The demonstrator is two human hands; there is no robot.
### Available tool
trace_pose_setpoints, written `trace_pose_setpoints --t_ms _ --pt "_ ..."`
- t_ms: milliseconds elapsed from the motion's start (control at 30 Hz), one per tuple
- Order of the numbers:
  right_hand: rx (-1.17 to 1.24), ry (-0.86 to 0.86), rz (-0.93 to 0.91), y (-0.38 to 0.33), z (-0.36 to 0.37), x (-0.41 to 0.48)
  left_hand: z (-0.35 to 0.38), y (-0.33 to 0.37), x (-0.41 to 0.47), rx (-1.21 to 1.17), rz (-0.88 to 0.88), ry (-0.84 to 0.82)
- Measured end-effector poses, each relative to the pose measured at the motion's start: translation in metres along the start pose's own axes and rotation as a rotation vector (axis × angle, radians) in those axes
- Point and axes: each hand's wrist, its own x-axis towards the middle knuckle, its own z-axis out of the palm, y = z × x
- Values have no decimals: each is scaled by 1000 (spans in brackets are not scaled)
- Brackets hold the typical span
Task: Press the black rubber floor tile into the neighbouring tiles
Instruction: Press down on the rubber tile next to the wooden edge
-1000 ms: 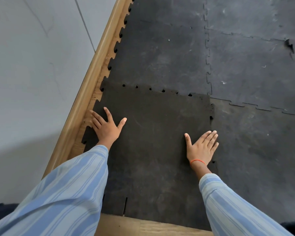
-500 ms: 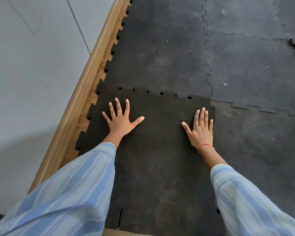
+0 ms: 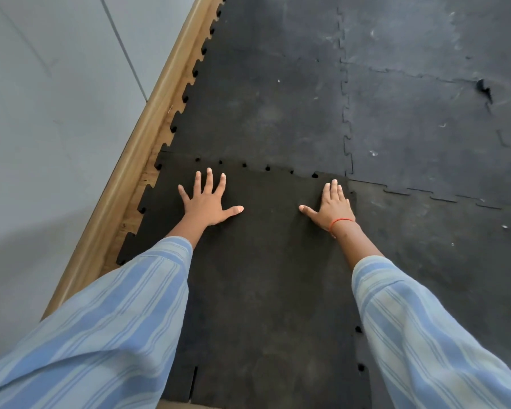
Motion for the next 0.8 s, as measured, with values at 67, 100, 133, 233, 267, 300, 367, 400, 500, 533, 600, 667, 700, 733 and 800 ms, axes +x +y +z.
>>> trace_pose_setpoints --t_ms 67,100,133,233,267,300,367,400,500,533,600,667,700,733,800 --pt "-7 -30 -33 4 -1 -1 3 11 2 1 84 -4" --pt "-9 -37 -43 7 0 -1 4 14 4 -8 100 -1" --pt "-9 -34 -52 9 2 0 5 15 7 -1 113 13" --pt "-18 -11 -73 15 4 6 10 13 14 37 157 66" --pt "-24 -6 -80 17 5 9 12 12 17 38 158 88" --pt "-29 -1 -86 20 5 12 15 13 20 40 151 106" --pt "-36 -1 -86 22 7 16 17 13 24 46 139 116" --pt "-35 -4 -78 21 7 16 18 14 25 45 139 105" --pt "-47 36 -38 14 14 15 17 13 28 44 135 78" --pt "-48 58 -33 12 15 15 17 13 29 49 131 78" --pt "-48 83 -28 11 14 14 15 14 29 56 130 75" --pt "-60 85 -33 12 8 16 11 17 28 58 125 50" --pt "-60 75 -33 10 4 17 7 19 27 54 117 29" --pt "-54 67 -36 7 0 17 5 20 25 49 108 12" --pt "-24 60 -57 2 -3 18 -1 22 23 36 95 -6"
